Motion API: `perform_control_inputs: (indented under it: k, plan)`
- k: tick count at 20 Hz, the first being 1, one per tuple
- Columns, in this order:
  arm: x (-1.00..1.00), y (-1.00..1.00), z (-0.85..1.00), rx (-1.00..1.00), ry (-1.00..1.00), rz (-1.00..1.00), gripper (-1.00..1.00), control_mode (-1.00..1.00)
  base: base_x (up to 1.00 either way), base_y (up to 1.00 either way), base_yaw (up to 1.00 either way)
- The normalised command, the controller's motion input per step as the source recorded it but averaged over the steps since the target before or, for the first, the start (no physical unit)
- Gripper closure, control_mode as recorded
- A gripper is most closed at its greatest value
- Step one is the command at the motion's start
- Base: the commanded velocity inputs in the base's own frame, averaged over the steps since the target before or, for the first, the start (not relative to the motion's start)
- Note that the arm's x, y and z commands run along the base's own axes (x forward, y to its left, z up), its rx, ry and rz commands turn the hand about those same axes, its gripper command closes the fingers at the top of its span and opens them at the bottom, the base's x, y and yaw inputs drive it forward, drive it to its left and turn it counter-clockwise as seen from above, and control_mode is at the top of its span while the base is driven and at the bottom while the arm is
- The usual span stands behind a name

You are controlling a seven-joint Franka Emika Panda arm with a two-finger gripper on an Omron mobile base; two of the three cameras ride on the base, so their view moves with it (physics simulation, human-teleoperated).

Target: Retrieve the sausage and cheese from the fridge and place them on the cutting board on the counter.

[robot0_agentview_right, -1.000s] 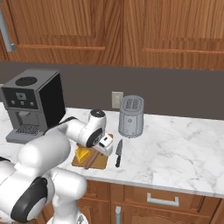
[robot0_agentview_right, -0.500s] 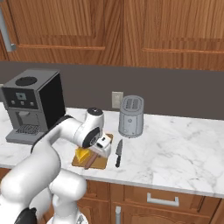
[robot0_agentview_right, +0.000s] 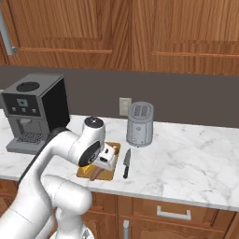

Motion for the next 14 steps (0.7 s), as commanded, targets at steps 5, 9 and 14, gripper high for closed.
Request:
perform_control_inputs:
  k: [5, 9, 14]
  plan:
    - [-0.52, 0.00, 0.44, -0.01, -0.10, 0.06, -1.00, -1.00, 0.00, 0.00, 0.00]
    - [-0.50, 0.00, 0.46, -0.02, -0.04, 0.00, -1.00, -1.00, 0.00, 0.00, 0.00]
    - [-0.51, -0.02, 0.46, -0.03, -0.04, 0.00, -1.00, -1.00, 0.00, 0.00, 0.00]
